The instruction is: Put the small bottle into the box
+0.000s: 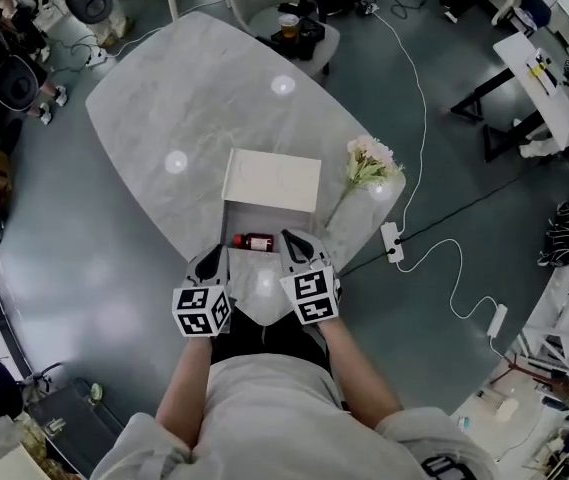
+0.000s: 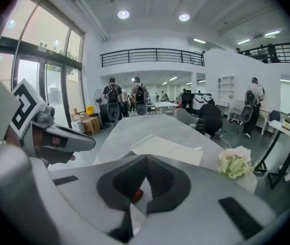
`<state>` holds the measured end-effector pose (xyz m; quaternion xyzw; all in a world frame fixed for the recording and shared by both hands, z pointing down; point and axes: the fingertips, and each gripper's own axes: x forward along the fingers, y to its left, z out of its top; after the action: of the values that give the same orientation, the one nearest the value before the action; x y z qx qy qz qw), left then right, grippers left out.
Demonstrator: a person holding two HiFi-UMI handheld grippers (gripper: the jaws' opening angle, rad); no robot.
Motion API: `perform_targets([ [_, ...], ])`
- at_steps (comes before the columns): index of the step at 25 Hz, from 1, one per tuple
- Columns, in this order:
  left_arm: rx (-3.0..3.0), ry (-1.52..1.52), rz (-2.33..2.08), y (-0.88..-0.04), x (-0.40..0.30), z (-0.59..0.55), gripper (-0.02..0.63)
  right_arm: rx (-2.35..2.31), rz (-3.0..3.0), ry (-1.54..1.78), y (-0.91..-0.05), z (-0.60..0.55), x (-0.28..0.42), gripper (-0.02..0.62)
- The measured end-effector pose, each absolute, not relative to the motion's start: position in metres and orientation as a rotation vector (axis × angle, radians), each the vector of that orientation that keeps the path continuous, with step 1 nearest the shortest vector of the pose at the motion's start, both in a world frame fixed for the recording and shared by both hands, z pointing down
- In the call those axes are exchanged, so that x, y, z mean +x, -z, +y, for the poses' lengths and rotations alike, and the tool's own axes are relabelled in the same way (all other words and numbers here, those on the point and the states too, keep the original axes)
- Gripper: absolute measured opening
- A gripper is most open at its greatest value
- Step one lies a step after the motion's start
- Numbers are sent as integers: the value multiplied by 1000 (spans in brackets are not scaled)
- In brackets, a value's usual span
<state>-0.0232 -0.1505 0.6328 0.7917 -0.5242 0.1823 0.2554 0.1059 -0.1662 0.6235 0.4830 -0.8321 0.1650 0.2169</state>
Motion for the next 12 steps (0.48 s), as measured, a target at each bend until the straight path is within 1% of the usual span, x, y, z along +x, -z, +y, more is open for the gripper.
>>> perform_targets([
  [5,2209,-475,-1391,-611,6,-134,23,1512,-2349,-434,-585,-151,138,25],
  [12,2316,-346,-1442,-555,22,-131,23,1616,-2391,-299,-535,-121,149,25],
])
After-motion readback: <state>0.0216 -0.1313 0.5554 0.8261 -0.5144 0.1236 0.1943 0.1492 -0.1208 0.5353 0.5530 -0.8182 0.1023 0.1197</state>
